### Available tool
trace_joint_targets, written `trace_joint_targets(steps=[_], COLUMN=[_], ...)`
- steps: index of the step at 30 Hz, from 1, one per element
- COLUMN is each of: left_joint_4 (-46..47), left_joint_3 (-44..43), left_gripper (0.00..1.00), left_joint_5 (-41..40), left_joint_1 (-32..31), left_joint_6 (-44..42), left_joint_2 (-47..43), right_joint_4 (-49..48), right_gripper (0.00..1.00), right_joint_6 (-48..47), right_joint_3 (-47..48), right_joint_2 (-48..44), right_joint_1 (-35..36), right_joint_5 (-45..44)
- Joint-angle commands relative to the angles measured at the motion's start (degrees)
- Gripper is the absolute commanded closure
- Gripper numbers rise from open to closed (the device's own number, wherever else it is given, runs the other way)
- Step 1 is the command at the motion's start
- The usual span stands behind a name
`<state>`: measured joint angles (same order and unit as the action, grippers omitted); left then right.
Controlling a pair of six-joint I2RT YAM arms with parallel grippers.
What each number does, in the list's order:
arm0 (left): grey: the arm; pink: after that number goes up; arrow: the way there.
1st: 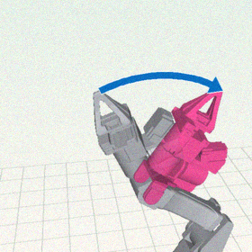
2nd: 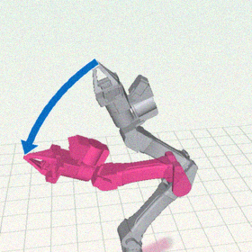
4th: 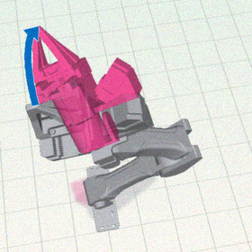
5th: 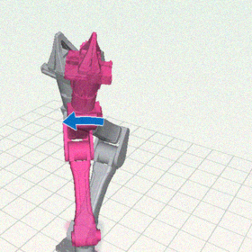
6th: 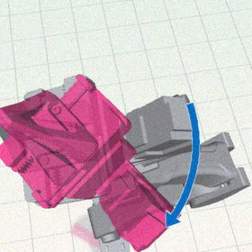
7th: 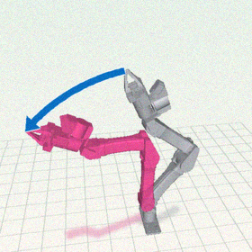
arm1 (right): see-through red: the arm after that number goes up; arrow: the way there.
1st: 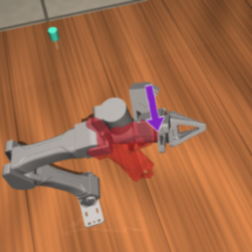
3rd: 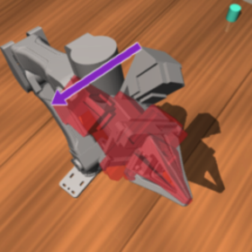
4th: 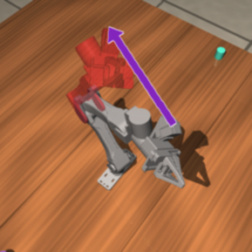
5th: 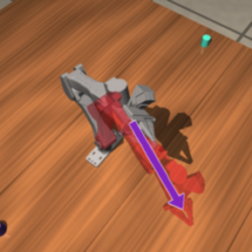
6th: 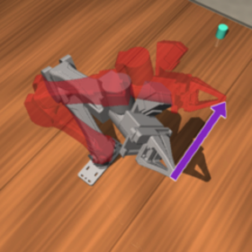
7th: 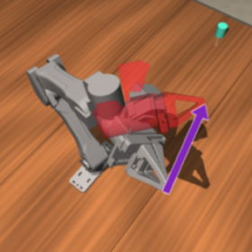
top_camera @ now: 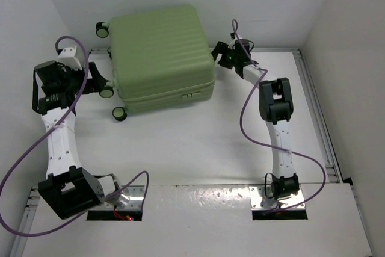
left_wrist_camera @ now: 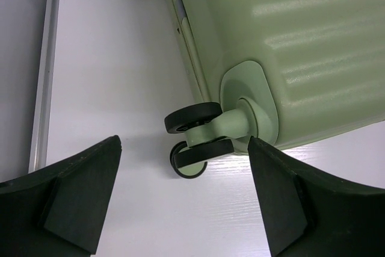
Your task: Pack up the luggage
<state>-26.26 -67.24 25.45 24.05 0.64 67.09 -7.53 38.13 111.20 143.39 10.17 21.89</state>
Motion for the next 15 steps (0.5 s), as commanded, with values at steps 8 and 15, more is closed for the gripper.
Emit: trace_joint_targets(steps=[8,15], left_joint_4=[0.51,0.51], left_joint_3=[-0.61,-1.14], left_gripper=[0.08,0.08], left_joint_5=[0.12,-1.10], left_joint_1=[0.20,0.20], left_joint_6=[-2.14,-2.14], left_joint_2=[1.19,2.26], right_joint_4=[-4.96,7.34], right_gripper=[0.14,0.45], right_joint_6=[-0.33,-14.11], right_joint_3=[-2.66,2.36], right_joint_2=[-3.47,-1.27], right_joint_1=[1.17,4.50], right_joint_5=[5.35,4.58])
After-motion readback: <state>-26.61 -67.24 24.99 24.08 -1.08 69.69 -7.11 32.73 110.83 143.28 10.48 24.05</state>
